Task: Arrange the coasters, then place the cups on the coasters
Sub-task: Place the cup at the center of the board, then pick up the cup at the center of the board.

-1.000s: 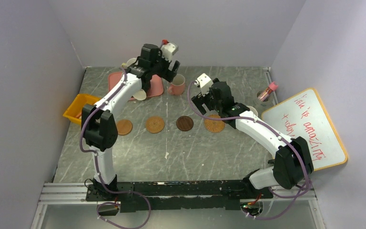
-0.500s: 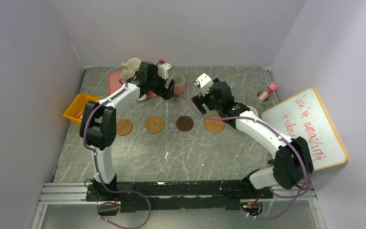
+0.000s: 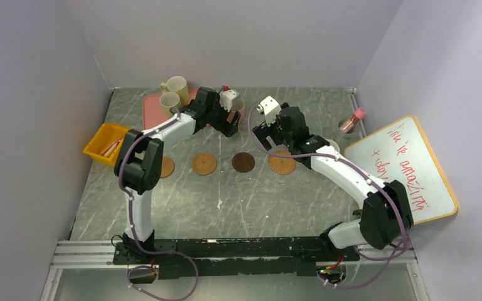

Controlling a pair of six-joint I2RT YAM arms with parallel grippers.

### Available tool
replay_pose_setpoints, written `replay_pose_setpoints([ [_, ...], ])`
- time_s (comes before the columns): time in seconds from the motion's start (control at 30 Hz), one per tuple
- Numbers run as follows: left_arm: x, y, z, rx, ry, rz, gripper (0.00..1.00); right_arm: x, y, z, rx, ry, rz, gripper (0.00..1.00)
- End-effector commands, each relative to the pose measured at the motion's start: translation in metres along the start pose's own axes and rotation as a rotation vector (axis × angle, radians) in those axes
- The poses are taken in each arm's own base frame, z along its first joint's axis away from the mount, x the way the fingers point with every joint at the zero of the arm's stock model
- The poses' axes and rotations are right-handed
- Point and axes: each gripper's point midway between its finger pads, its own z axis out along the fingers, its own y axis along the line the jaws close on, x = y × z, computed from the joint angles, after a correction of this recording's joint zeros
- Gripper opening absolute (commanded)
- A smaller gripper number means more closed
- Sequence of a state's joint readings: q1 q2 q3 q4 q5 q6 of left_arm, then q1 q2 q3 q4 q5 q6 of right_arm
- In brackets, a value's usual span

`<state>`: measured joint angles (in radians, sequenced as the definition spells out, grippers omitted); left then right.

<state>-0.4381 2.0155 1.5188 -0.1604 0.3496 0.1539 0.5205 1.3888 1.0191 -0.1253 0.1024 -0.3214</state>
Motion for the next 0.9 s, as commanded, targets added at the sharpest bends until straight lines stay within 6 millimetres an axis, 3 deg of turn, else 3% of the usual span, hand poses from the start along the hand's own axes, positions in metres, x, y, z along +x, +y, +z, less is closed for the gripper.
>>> replay_pose_setpoints([
  [0.0, -0.018, -0.015, 0.005, 0.010, -0.049, 0.051, 0.97, -0.017, -0.006, -0.008, 0.014, -0.065, 0.019, 1.00],
  [0.17, -0.020, -0.042, 0.005, 0.064, -0.059, 0.074, 0.97, -0.016, -0.005, -0.007, 0.013, -0.062, 0.018, 1.00],
  [0.57, -0.038, -0.063, 0.008, 0.133, -0.087, 0.054, 0.97, -0.015, -0.010, -0.005, 0.037, -0.061, 0.035, 1.00],
  [0.73, -0.072, -0.058, -0.039, 0.081, -0.174, 0.085, 0.97, -0.015, -0.017, -0.005, 0.062, -0.068, 0.074, 1.00],
  [0.87, -0.095, -0.023, -0.103, -0.060, -0.297, 0.067, 0.97, -0.021, -0.019, -0.001, 0.073, -0.090, 0.109, 1.00],
])
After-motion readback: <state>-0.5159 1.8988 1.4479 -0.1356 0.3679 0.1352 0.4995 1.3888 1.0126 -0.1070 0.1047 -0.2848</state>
